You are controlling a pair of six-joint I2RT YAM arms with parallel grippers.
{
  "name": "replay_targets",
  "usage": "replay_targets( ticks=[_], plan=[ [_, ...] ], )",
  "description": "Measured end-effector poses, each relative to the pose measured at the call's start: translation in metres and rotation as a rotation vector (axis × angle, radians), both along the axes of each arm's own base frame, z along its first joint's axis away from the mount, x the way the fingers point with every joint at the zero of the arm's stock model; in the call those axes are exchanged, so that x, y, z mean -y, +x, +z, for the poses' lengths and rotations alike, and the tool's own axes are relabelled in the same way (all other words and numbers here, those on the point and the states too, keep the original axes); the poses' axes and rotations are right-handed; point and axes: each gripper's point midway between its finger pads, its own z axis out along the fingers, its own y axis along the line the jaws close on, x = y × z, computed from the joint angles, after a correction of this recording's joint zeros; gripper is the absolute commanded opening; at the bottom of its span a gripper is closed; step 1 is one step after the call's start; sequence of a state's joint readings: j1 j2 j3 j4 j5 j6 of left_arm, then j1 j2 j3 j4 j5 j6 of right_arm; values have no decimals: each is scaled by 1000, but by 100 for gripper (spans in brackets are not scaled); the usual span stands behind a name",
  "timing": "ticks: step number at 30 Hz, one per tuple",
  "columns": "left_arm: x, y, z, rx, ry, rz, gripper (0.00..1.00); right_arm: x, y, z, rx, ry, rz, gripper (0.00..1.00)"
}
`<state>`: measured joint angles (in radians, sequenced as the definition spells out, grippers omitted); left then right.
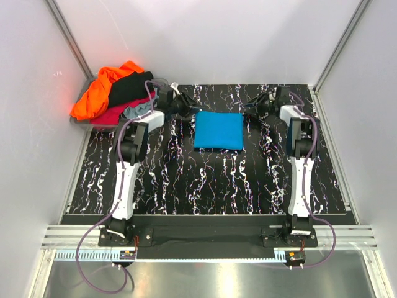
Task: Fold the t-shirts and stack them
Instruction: Neatly place the folded tshirt to the corner
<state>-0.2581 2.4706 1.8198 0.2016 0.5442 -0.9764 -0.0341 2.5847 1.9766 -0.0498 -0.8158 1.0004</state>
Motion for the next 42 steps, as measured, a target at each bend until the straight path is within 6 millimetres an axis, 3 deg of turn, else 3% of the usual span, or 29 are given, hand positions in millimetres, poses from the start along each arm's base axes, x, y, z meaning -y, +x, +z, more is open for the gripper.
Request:
replay_targets(
  ticks=[4, 8, 12, 15, 18, 22, 25, 30, 34, 38, 42],
  plan=[
    [-10, -18, 25, -9, 33, -21, 43, 21, -14, 17, -19, -110, 10, 49],
    [-5, -53, 64, 19, 34, -54, 41, 18, -45, 65, 36, -176, 57, 47],
    [33, -95, 89, 80, -4, -144, 34, -15, -81, 98, 103, -179, 152, 21],
    [62, -129, 70, 48, -16, -223, 33, -51, -109, 87, 100, -142, 251, 16],
    [73, -160, 30, -39, 2, -279, 31, -75, -143, 49, 14, -102, 329, 15],
    [59, -168, -21, -134, 46, -278, 30, -71, -172, -2, -125, -58, 353, 15],
    [44, -165, -33, -170, 46, -273, 30, -51, -184, -20, -183, -37, 322, 15],
    [30, -162, -26, -153, 73, -271, 33, -17, -185, -13, -165, -54, 263, 16],
    [23, -175, -5, -144, 79, -269, 34, -7, -183, 13, -114, -84, 250, 17],
    [20, -182, 16, -110, 79, -269, 34, -29, -181, 37, -47, -105, 300, 23],
    [16, -186, 3, -134, 102, -273, 33, -71, -192, 39, -23, -111, 399, 29]
  ],
)
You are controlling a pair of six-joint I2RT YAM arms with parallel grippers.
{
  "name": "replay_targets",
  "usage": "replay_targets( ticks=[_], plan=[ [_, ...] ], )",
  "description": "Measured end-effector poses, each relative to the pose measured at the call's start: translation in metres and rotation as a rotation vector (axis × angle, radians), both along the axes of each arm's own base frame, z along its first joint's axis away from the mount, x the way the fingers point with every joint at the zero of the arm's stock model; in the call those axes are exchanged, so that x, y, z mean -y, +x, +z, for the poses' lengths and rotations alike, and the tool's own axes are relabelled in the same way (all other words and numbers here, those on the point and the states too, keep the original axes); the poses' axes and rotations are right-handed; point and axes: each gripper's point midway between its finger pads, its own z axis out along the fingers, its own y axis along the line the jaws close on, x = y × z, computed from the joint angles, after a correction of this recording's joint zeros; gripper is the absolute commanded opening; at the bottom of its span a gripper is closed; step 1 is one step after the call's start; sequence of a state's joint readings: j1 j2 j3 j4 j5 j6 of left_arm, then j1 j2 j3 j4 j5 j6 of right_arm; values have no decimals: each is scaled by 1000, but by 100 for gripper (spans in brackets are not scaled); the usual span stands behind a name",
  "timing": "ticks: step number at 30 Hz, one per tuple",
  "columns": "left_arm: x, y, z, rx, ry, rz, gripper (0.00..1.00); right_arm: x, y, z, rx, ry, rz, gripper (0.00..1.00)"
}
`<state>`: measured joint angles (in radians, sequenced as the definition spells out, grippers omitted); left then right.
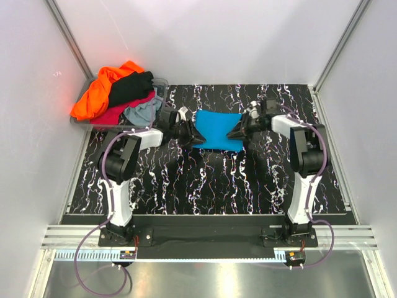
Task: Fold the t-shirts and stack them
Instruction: Neatly place the folded tshirt to the corner
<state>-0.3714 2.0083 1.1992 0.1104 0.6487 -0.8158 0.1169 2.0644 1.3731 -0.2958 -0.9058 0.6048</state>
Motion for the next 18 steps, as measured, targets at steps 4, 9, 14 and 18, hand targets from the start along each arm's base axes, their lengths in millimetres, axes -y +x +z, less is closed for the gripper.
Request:
replay_targets(
  ticks=[4, 9, 14, 18],
  plan=[
    [-10, -11, -27, -45, 73, -13, 35, -12, -10, -19, -32, -23, 37, 48],
    [-23, -27, -11, -5, 172, -35, 37, 13, -14, -36, -56, -81, -8, 57],
    [-35, -49, 76, 191, 174, -44, 39, 49, -11, -16, -15, -145, -87, 79],
    [-47, -85, 129, 321, 130, -44, 40, 67, 15, 6, 81, -220, -131, 85]
  ],
)
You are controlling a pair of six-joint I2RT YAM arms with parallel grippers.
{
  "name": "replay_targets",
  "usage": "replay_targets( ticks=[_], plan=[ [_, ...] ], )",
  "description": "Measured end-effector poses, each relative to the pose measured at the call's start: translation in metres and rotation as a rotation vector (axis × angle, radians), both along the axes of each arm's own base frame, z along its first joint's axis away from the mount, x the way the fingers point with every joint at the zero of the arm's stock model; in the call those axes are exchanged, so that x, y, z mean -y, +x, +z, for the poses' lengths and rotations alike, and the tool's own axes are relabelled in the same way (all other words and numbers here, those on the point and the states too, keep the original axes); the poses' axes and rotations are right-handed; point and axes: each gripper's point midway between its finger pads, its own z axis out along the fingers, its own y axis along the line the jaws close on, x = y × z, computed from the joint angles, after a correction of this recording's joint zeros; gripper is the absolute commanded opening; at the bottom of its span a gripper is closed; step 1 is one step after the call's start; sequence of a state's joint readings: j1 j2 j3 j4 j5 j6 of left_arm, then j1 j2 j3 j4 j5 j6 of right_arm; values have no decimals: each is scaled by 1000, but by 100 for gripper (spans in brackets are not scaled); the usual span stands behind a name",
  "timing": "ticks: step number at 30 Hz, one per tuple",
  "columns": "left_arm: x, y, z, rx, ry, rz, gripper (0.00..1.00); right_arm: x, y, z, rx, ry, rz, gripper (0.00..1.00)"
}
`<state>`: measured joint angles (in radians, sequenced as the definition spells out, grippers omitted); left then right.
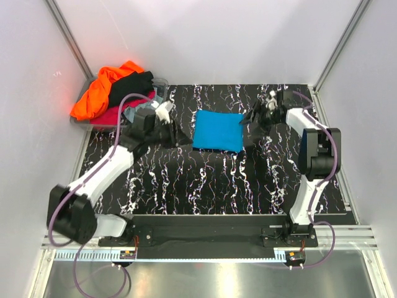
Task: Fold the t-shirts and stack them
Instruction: Neatly place the folded tshirt to the corner
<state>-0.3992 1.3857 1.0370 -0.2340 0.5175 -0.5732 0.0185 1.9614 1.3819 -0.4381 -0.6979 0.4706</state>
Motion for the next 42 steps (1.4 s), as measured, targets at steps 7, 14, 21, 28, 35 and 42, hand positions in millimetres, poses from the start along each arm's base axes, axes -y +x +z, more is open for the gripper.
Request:
replay_targets(
  ticks=[7, 14, 21, 28, 35, 42],
  plan=[
    [-24, -68, -35, -118, 34, -23, 40, 9, 84, -12, 120, -102, 1, 86],
    [-42, -105, -16, -58, 20, -24, 41, 16, 105, -48, 131, -172, 43, 79],
    [-49, -121, -23, -81, 15, -5, 41, 7, 104, -51, 130, -116, 84, 73],
    [-52, -131, -36, -144, 1, 27, 41, -4, 108, -53, 130, -51, 101, 64],
    [-56, -145, -21, -115, -62, 59, 41, -4, 110, -57, 117, -56, 81, 44],
    [-61, -159, -20, -126, -66, 56, 41, -6, 115, -66, 96, -36, 51, 18]
  ],
)
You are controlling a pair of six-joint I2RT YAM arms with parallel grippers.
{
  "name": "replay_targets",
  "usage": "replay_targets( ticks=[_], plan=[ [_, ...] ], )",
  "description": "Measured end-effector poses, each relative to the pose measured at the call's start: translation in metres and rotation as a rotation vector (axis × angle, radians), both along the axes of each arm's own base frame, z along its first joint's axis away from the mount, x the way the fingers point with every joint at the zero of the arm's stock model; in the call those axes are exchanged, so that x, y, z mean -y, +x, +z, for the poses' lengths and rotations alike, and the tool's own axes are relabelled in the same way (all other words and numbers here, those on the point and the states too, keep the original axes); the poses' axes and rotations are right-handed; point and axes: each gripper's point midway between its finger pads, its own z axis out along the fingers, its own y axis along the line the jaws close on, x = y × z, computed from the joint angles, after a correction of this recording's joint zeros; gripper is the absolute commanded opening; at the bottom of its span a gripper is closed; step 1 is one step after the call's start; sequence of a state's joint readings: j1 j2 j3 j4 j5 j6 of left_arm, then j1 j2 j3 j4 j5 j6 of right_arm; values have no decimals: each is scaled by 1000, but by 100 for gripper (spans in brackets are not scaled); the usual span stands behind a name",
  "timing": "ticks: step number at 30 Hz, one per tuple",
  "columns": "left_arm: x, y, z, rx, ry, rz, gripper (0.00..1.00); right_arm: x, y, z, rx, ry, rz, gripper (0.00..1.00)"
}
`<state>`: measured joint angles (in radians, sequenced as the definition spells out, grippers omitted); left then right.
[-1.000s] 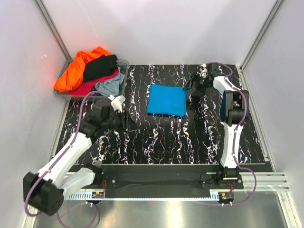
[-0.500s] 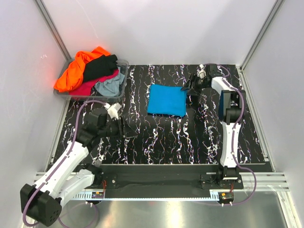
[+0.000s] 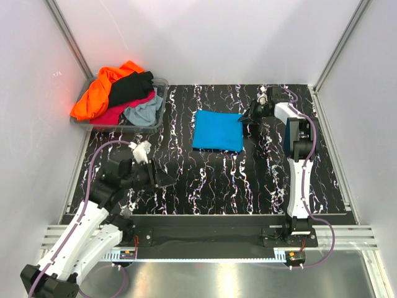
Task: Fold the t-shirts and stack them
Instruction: Neatly place the folded tshirt to the corner
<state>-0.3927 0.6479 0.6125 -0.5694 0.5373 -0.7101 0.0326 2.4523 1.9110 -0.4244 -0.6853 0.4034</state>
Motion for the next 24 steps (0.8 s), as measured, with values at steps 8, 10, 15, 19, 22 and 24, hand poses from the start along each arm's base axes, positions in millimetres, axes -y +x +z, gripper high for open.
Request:
replay_targets(
  ticks=[8, 10, 15, 19, 22, 24],
  plan=[
    [-4, -16, -4, -6, 13, -41, 41, -3, 2, -6, -49, 43, -69, 0],
    [-6, -22, -6, 0, 23, -59, 41, 1, -5, -5, -73, 23, -123, 0],
    [-9, -34, -12, 4, 54, -103, 43, 28, -59, -6, -195, -97, -341, 0],
    [-10, -42, -9, 24, 50, -123, 45, 59, -119, -6, -298, -185, -557, 0],
    [-9, -49, -3, 64, 32, -142, 44, 90, -163, -6, -369, -231, -721, 0],
    [-8, -54, -2, 69, 28, -162, 44, 119, -189, -3, -395, -288, -849, 0]
  ],
)
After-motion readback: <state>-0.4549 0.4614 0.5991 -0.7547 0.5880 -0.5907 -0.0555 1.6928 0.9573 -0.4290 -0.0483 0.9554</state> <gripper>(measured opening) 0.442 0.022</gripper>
